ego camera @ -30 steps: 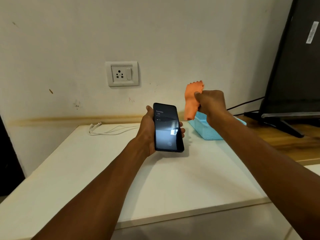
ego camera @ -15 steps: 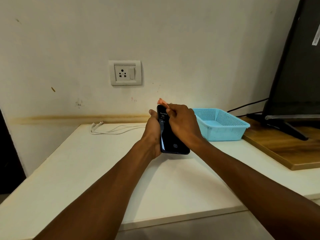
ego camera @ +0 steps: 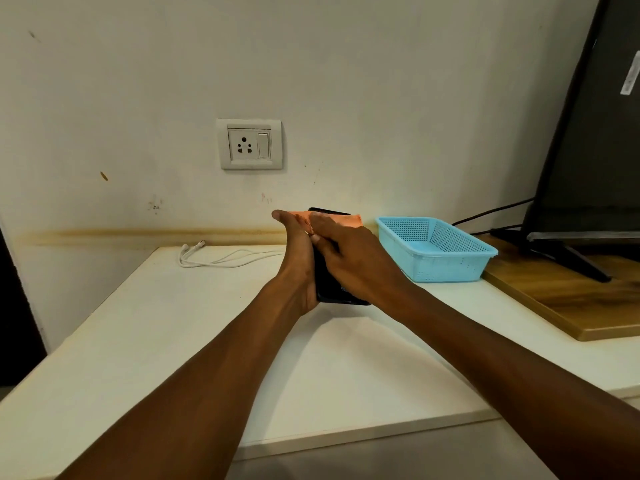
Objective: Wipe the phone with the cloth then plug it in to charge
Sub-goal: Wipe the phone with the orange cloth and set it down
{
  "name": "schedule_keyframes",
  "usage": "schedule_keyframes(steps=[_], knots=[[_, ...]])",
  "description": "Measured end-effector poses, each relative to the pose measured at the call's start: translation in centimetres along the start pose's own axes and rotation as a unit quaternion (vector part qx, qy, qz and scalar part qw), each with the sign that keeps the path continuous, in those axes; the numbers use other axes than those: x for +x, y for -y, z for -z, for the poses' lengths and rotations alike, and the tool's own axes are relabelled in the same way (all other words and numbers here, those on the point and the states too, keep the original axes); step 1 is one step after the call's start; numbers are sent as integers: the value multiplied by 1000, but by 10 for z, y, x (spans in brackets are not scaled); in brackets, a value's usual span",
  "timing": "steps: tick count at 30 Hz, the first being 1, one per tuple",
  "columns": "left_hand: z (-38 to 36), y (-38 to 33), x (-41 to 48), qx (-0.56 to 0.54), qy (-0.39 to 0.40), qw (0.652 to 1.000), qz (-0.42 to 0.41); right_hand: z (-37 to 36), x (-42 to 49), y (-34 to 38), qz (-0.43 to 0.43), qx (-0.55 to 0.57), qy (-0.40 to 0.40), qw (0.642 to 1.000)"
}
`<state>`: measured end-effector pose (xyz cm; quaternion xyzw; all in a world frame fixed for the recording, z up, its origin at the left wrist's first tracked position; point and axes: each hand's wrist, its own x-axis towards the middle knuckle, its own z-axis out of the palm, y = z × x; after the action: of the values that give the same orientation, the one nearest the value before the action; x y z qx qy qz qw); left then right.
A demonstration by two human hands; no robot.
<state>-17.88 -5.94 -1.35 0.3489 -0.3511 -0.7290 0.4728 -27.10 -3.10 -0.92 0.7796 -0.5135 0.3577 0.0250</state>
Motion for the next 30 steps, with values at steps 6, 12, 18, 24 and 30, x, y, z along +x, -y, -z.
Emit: schedule_keyframes(steps=[6, 12, 18, 24, 30], knots=[[-8, 0, -5, -2, -23, 1000, -3, 11, -9, -6, -29, 3, 46, 999], [-5, -2, -5, 20, -23, 999, -24, 4, -11, -16, -55, -23, 79, 995], [-4, -1, 1, 30, -36, 998, -43, -3, -18, -13, -115, -11, 55, 992], [-3, -2, 4, 48, -48, 995, -71, -12, -17, -5, -124, -9, 61, 990], [1, -6, 4, 34, -58, 996, -62, -12, -12, -5, -78, 12, 76, 994]])
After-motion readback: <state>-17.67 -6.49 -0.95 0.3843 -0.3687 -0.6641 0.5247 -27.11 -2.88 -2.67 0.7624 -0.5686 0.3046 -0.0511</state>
